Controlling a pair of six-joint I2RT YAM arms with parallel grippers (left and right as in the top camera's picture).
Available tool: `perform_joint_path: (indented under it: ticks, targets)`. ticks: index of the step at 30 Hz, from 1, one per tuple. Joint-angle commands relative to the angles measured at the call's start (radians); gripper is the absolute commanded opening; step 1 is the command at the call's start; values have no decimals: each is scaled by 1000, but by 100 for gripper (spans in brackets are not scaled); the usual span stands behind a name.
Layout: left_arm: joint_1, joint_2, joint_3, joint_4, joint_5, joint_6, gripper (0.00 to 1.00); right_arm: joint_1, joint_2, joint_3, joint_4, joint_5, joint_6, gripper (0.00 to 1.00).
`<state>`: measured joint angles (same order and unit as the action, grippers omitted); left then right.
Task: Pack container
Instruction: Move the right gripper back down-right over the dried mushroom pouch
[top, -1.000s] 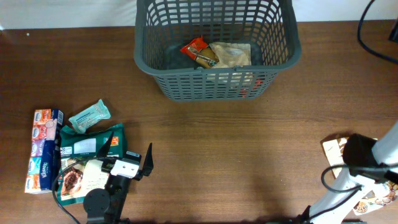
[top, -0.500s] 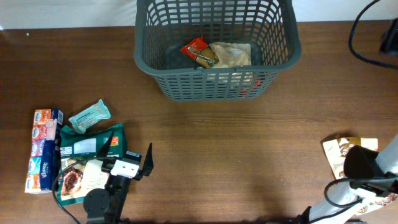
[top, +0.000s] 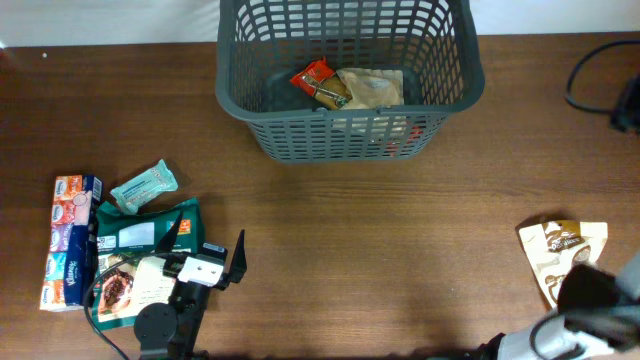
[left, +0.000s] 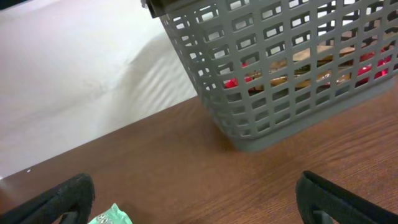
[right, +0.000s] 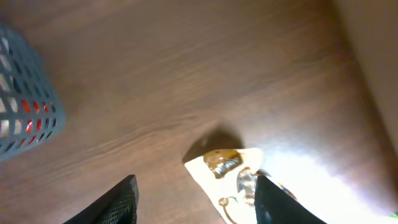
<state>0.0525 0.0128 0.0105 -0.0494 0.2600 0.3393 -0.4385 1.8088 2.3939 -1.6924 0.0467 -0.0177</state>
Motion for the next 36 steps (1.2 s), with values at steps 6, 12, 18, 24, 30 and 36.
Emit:
perform_joint_path:
  ticks: [6, 12, 18, 24, 30, 36]
  targets:
    - [-4, -7, -2, -8, -3, -10, 99, -28, -175, -248, -2, 199, 203, 61]
    - [-4, -7, -2, -8, -3, -10, 99, -29, -261, -423, 31, 259, 263, 63]
    - [-4, -7, -2, -8, -3, -10, 99, -29, -340, -509, 27, 352, 343, 67]
    - [-4, -7, -2, -8, -3, -10, 99, -44, -415, -550, 42, 374, 349, 75]
    - [-4, -7, -2, -8, -3, -10, 99, -163, -425, -617, 84, 320, 349, 77]
    - [-4, -7, -2, -8, -3, -10, 99, -256, -425, -770, 161, 234, 343, 77]
